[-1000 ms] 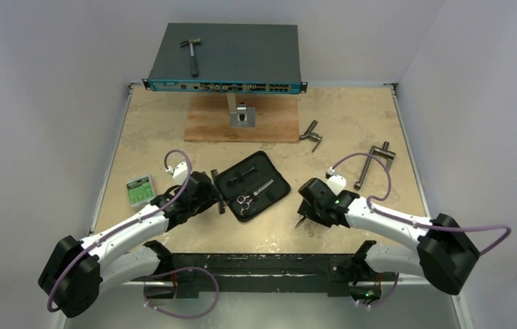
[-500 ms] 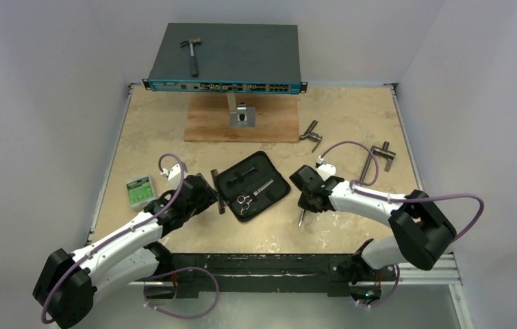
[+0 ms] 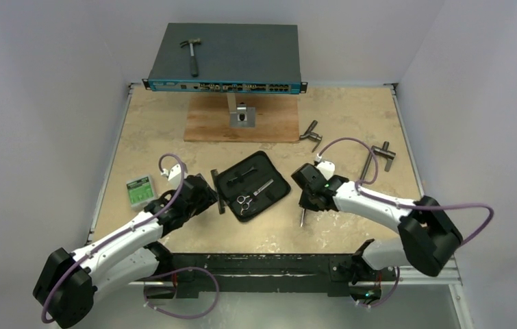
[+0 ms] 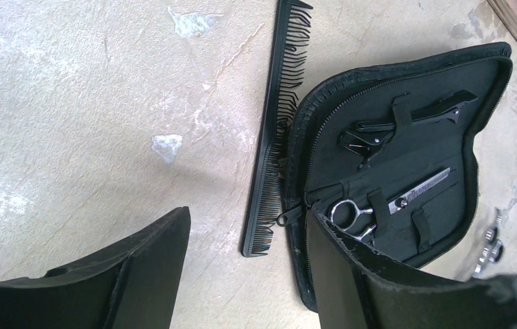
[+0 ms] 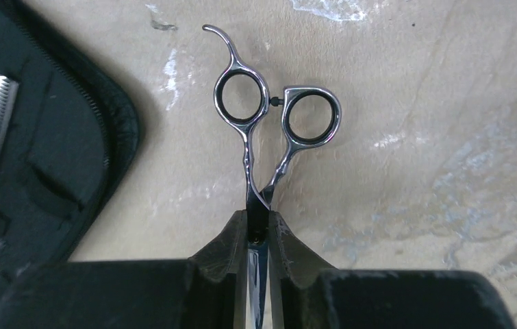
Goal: Sort the hair-cutting tools
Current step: Pick up the scissors from the center of the board, then place the scissors in the hairdressing tool bag.
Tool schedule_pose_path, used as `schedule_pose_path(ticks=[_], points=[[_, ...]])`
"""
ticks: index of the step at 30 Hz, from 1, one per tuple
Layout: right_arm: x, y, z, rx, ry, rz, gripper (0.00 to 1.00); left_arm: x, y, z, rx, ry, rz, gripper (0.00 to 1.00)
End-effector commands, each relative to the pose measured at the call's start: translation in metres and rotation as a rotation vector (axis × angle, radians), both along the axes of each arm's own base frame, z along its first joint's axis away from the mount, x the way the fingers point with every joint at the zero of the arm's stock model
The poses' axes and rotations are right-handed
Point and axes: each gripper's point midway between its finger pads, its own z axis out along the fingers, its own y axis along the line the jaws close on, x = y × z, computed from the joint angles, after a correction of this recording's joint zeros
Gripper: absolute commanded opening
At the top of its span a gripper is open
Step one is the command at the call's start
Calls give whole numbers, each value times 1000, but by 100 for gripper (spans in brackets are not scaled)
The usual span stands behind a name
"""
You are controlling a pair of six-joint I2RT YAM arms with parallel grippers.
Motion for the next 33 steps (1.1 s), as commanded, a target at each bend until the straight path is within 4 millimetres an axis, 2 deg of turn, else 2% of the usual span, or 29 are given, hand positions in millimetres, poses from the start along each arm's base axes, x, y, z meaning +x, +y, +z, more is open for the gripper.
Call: schedule_pose_path(ticks=[1,6,11,19,26,29,33], points=[[1,-1,45,87,-88,-23,0,3,-1,2,-4,-11,12,62],[11,13,84,207,-173,-53,0,6,-3,2,0,-7,10,61],[35,32,106,324,-276,-109,0,6,-3,0,7,-4,11,61],[71,36,108,299,-359,-265,0,5,-1,0,12,7,20,60],[79,26,78,129,-260,-479,0,6,2,0,35,18,28,60],[87,32,75,110,-263,-518,0,5,2,-1,38,23,32,60],[93,29,70,58,-296,-559,0,5,3,-3,44,28,33,60]])
